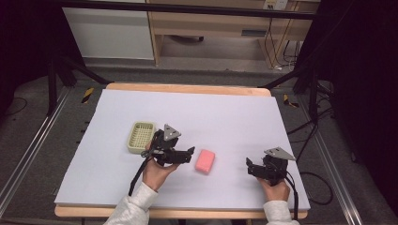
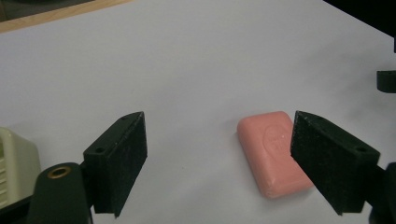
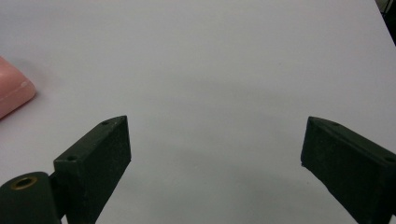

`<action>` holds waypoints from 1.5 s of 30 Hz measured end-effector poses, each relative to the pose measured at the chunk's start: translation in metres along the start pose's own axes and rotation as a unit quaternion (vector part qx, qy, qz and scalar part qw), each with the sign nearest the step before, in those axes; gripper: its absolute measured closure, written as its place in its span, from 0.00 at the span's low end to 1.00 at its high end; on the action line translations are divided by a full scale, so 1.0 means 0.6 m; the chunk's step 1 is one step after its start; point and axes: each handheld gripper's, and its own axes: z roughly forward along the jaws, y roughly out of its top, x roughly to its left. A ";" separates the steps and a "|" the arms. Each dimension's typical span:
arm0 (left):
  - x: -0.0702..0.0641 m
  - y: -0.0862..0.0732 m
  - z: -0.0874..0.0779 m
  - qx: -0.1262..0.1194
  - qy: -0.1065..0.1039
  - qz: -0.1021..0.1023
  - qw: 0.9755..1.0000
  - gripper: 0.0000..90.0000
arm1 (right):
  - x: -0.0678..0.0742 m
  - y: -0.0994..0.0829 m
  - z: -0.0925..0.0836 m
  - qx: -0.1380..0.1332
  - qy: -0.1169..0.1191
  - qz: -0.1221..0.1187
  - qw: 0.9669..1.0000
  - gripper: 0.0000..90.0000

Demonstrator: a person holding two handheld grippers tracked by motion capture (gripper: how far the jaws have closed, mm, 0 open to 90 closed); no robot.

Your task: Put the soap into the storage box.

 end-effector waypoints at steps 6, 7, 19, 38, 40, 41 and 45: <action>-0.010 0.002 0.012 0.005 -0.004 0.002 1.000 0.20 | 0.000 0.000 0.000 -0.001 0.000 0.002 1.000 0.10; -0.010 0.002 0.012 0.005 -0.004 0.002 1.000 0.20 | 0.000 0.000 0.000 -0.001 0.000 0.002 1.000 0.10; -0.027 0.003 0.032 0.016 -0.011 0.006 1.000 0.20 | -0.001 0.001 -0.002 -0.001 -0.002 0.002 1.000 0.10; -0.059 0.005 0.064 0.041 -0.024 0.025 0.999 0.20 | -0.001 0.001 -0.003 0.000 -0.003 0.001 1.000 0.10; -0.063 0.004 0.069 0.043 -0.025 0.025 0.998 0.20 | -0.001 0.001 -0.002 0.000 -0.003 0.001 1.000 0.10; -0.065 0.004 0.071 0.044 -0.026 0.026 0.998 0.20 | -0.001 0.001 -0.002 0.001 -0.002 0.001 1.000 0.10; -0.070 0.003 0.076 0.050 -0.027 0.029 0.998 0.20 | -0.001 0.001 -0.002 0.000 -0.002 0.002 1.000 0.10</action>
